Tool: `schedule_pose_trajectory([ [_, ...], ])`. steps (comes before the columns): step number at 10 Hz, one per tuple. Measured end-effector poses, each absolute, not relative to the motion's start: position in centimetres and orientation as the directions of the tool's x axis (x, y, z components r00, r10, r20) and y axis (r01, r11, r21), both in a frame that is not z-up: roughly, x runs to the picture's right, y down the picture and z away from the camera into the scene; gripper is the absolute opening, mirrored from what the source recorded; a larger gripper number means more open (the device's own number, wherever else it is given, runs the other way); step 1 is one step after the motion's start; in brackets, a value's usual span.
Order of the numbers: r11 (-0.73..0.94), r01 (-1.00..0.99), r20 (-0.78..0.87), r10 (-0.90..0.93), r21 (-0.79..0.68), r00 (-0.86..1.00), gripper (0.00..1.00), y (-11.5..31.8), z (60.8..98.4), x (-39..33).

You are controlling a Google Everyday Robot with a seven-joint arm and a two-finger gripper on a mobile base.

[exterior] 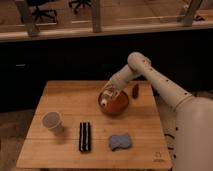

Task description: Place the bottle in the ceramic bowl

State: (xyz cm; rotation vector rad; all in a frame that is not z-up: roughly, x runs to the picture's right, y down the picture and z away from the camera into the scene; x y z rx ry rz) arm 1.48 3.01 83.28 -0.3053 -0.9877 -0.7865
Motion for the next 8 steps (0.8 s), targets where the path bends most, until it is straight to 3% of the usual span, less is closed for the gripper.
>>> schedule_pose_trajectory([
  [5, 0.698, 0.708, 0.832, -0.453, 0.108, 0.321, 0.27, 3.05, 83.56, 1.68],
  [8, 0.702, 0.704, 0.829, -0.453, 0.106, 0.328, 0.28, 3.07, 83.76, 1.81],
])
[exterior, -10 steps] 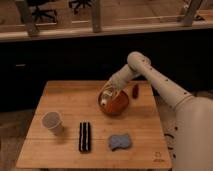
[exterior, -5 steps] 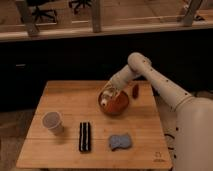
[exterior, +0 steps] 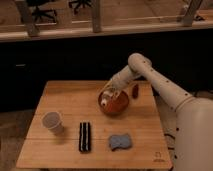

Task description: Place the bottle in the ceramic bowl

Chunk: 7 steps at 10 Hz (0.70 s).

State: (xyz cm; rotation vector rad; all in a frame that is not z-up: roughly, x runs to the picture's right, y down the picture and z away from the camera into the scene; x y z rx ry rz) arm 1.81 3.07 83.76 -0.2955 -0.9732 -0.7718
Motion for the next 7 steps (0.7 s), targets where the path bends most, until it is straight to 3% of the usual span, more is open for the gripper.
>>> schedule_pose_trajectory([
  [3, 0.706, 0.7, 0.827, -0.453, 0.104, 0.334, 0.4, 3.07, 83.94, 1.91],
  [7, 0.71, 0.697, 0.825, -0.452, 0.102, 0.34, 0.4, 3.08, 84.09, 1.99],
])
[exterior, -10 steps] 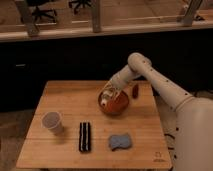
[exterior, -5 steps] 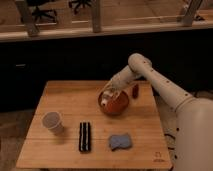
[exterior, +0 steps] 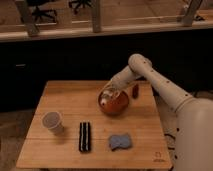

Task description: Place the bottle in the ceramic bowl

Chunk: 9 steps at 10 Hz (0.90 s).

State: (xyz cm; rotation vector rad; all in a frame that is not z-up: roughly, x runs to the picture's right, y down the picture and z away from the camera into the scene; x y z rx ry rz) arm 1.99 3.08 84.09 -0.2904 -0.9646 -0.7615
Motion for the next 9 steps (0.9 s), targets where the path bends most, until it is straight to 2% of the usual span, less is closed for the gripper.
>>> schedule_pose_trajectory([
  [5, 0.717, 0.69, 0.82, -0.451, 0.098, 0.352, 0.41, 3.16, 84.43, 2.19],
  [7, 0.719, 0.688, 0.818, -0.452, 0.098, 0.356, 0.46, 3.19, 84.55, 2.25],
  [9, 0.723, 0.684, 0.816, -0.451, 0.096, 0.362, 0.46, 3.23, 84.69, 2.35],
])
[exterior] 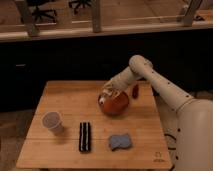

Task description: Place the bottle in the ceramic bowl

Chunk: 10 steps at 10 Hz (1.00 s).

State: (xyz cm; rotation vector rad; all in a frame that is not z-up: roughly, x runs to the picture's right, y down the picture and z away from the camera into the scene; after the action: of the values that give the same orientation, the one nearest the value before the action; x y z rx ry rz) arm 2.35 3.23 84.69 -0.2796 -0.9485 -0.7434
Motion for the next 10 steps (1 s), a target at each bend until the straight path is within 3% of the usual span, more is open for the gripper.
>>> schedule_pose_trajectory([
  [10, 0.733, 0.674, 0.806, -0.453, 0.093, 0.381, 0.46, 3.44, 85.27, 2.74],
])
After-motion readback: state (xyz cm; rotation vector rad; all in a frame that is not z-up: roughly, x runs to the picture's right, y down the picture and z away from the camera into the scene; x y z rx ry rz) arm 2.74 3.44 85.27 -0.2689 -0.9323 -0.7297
